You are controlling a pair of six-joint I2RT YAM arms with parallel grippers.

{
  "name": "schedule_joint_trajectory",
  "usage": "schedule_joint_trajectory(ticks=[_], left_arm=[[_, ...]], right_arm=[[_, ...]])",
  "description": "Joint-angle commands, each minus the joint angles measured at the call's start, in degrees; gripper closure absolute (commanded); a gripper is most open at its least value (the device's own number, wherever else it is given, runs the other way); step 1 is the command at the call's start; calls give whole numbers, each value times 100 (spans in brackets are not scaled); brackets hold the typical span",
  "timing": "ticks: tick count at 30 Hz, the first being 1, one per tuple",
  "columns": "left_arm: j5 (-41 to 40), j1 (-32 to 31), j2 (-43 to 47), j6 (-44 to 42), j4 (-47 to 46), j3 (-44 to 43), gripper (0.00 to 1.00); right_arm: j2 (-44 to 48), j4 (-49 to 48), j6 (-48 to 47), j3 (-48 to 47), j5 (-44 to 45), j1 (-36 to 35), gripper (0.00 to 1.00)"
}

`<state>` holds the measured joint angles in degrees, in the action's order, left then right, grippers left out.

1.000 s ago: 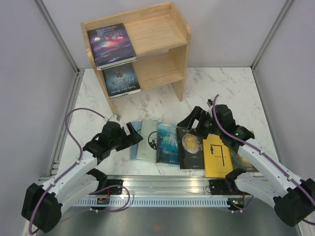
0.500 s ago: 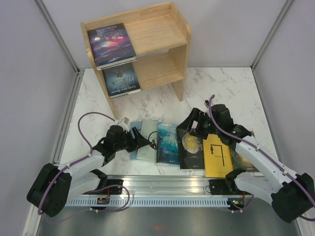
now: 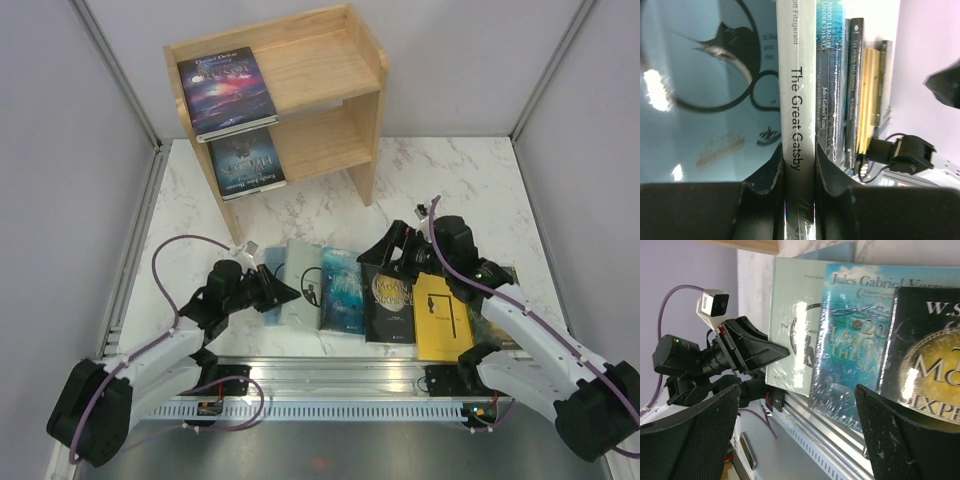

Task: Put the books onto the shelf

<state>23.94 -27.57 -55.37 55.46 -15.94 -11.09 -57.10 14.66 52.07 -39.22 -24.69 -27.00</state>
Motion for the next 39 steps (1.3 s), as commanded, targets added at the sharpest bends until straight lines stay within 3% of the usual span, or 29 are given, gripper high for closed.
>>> schedule_joint_trajectory(ticks=[1, 5, 12, 20, 30, 39], left_arm=[[-135, 129, 1244, -413, 1161, -901, 98], [-153, 480, 2003, -598, 2322, -1500, 98], [-197, 701, 2356, -309, 2939, -2502, 98], [-645, 709, 2584, 482, 3107, -2987, 98], [-575, 709, 3015, 1739, 1886, -1951, 98], [-654, 709, 3147, 2188, 1155, -1440, 98]], right_arm=[[603, -507, 408, 134, 59, -190, 2], [867, -639, 777, 239, 761, -1024, 2], [315, -2000, 1428, 723, 1431, -2571, 2], [-521, -2704, 1411, 372, 1528, -2687, 2], [-671, -4610, 2017, 696, 1502, -2687, 2], [-372, -5252, 2316, 1074, 1625, -2687, 2]])
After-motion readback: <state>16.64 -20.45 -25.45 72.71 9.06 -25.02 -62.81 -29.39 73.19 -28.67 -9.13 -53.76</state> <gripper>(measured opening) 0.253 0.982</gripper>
